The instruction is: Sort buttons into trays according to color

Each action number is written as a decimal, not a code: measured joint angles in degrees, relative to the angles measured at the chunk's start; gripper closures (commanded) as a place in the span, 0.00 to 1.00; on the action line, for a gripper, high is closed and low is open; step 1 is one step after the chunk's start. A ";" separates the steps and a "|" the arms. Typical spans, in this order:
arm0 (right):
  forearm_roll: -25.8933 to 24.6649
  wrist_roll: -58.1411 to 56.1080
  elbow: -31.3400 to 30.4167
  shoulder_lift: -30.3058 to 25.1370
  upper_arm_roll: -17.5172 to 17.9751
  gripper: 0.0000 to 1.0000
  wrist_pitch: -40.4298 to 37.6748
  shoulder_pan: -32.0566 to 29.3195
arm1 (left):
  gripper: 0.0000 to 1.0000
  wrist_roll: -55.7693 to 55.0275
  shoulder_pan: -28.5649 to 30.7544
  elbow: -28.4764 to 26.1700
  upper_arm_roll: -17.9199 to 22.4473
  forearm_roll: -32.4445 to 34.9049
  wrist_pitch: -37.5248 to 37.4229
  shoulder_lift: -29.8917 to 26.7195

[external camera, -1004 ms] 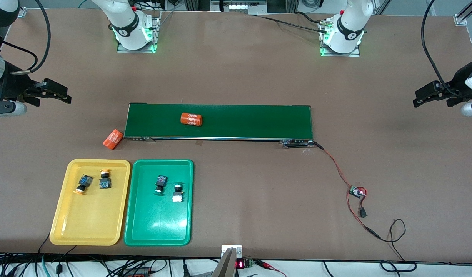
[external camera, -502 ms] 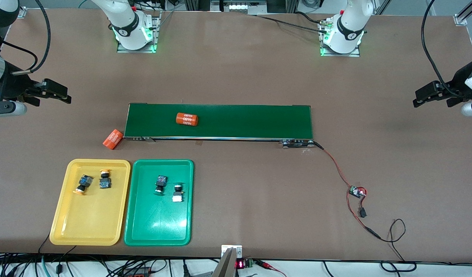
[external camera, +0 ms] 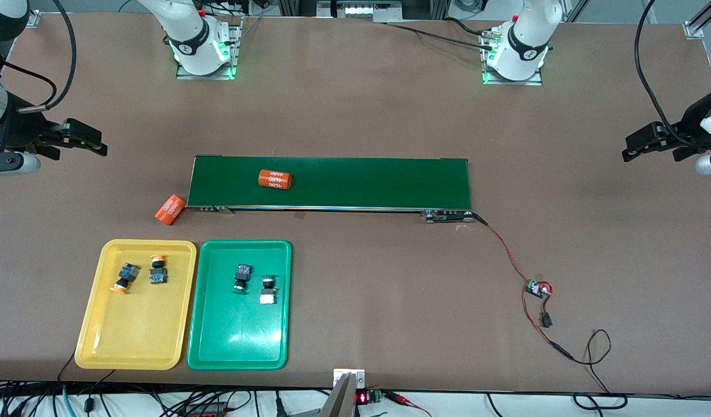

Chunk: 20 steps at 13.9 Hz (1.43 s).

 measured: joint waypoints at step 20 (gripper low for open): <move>-2.36 -0.06 0.00 0.03 0.20 0.00 0.02 0.13 | 0.00 0.00 0.00 0.00 0.00 0.00 0.00 0.00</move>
